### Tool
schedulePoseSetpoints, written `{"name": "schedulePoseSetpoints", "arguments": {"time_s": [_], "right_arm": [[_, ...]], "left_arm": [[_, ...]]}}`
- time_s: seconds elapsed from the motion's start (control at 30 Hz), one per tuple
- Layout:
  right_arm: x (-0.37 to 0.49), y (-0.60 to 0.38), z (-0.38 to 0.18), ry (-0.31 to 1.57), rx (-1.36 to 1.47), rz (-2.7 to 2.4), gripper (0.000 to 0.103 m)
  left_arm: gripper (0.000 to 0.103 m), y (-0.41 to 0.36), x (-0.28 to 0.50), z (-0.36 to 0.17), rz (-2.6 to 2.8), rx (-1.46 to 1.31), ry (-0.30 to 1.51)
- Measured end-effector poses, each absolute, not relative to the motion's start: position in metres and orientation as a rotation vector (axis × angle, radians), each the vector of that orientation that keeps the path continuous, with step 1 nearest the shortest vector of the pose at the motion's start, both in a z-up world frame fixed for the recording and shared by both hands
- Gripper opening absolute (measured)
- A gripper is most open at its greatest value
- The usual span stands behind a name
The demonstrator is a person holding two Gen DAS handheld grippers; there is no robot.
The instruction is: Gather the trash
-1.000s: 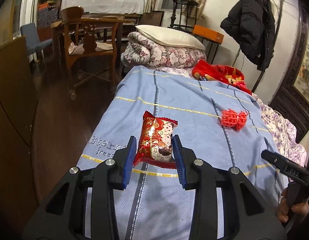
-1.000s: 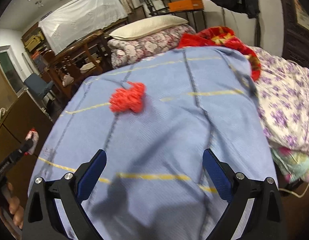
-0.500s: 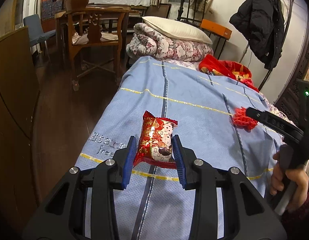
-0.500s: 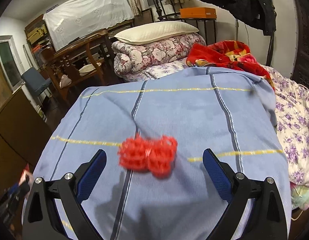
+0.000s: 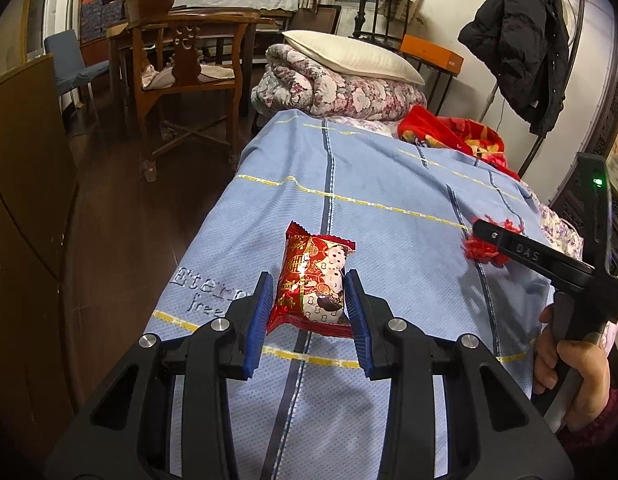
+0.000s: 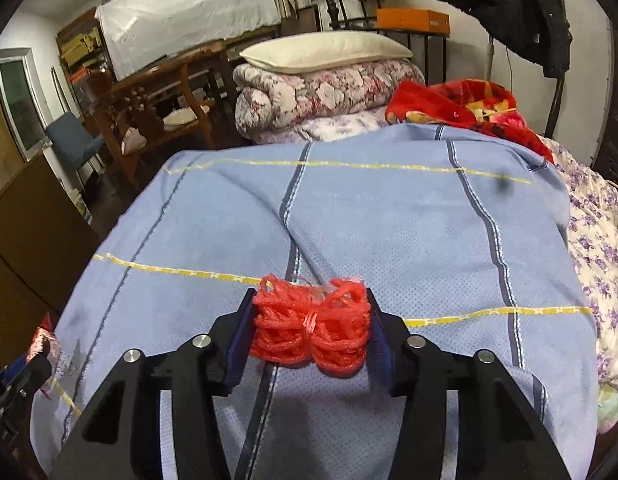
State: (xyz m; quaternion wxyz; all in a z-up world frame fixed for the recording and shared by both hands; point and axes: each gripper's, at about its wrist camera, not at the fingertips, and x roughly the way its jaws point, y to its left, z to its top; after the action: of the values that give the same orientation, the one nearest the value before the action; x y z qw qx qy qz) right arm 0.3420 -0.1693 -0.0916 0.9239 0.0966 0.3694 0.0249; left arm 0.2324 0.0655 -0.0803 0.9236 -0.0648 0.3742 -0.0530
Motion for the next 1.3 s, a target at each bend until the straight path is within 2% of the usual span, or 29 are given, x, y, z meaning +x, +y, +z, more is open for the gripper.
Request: {"name": "schedulePoseSetpoints", "arguments": {"time_s": [0.57,0.97,1.3], "right_arm": [[0.304,-0.156,-0.096,0.783,0.2,0.101,0.051],[0.308,-0.153,-0.098,0.809,0.194,0.093,0.048],[0.252,-0.149,-0.097,0.79,0.218,0.142,0.046]], "left_arm": [[0.038,0.064,0.231,-0.08,-0.11,-0.12,0.761],[0.038,0.06,0.243,-0.099,-0.11,-0.112,0.846],[0.038,0.059,0.227,-0.082,-0.141,-0.145,0.811]]}}
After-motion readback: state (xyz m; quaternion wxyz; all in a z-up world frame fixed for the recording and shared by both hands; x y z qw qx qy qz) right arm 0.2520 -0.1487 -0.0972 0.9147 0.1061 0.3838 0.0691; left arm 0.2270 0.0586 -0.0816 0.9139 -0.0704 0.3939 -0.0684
